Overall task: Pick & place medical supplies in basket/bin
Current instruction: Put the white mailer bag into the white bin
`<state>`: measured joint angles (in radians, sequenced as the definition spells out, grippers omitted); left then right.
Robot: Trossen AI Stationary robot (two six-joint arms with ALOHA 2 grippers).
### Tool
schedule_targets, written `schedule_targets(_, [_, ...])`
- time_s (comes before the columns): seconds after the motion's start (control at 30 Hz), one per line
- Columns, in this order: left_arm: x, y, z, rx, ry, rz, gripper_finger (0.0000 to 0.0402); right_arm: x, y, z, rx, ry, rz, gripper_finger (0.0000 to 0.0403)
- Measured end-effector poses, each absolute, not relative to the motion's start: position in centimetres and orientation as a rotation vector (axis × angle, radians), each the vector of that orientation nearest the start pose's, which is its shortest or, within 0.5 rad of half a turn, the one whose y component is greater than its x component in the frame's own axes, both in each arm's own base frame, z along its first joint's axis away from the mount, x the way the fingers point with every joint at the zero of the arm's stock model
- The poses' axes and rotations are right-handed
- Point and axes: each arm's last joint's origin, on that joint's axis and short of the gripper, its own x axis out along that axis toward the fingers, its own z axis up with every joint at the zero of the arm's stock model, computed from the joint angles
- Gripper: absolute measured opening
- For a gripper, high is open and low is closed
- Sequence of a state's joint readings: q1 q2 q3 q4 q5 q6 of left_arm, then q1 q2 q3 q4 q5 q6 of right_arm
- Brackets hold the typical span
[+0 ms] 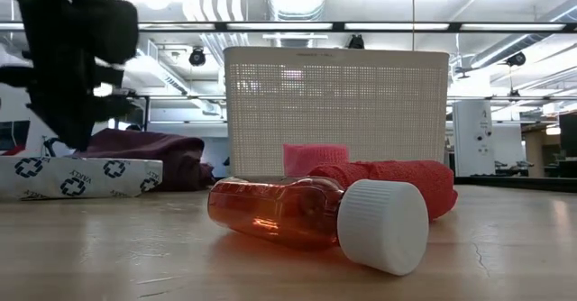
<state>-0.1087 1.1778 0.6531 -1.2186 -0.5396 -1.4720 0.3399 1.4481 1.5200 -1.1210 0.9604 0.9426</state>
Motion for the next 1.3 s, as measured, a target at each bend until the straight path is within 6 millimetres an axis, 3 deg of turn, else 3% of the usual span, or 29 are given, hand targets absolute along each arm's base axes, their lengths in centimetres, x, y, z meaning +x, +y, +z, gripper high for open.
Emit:
schedule_targets(0.17, [14.4,1.4,16.4,-0.615,1.193,1.237,0.0084,26.5,6.9,36.7,0.224,0.511,-0.864,0.0098])
schedule_targets(0.3, [14.9,1.6,16.3,-0.708,1.213,1.157,0.0083,26.5,6.9,36.6,0.224,0.513,-0.864,0.0095])
schedule_targets(0.5, [18.1,0.3,17.7,-0.931,1.142,0.802,0.0083,26.4,7.0,36.6,0.224,0.555,-0.824,0.0096])
schedule_targets(0.77, [20.4,-1.4,22.3,-0.896,1.005,0.440,0.0083,26.5,7.7,35.6,0.218,0.824,-0.535,0.0102])
schedule_targets(0.87, [20.1,-1.5,23.6,-0.856,0.967,0.387,0.0083,26.5,7.8,34.3,0.307,0.873,-0.528,0.0102])
schedule_targets(0.97, [18.8,-1.0,23.6,-0.803,0.940,0.502,0.0083,27.2,7.9,32.8,0.458,0.871,-0.530,0.0101])
schedule_targets(1.03, [18.0,-0.9,23.1,-0.822,0.915,0.546,0.0083,27.8,8.3,31.6,0.528,0.877,-0.488,0.0099])
schedule_targets(1.13, [17.1,-1.1,22.5,-0.899,0.847,0.451,0.0083,28.0,9.5,30.1,0.645,0.911,-0.432,0.0098])
schedule_targets(1.2, [16.5,-1.3,21.6,-0.961,0.817,0.368,0.0083,27.9,9.9,29.1,0.768,0.950,-0.409,0.0101])
schedule_targets(1.3, [15.2,-1.0,19.9,-1.022,0.750,0.397,0.0083,28.0,10.2,27.6,0.915,0.962,-0.419,0.0108])
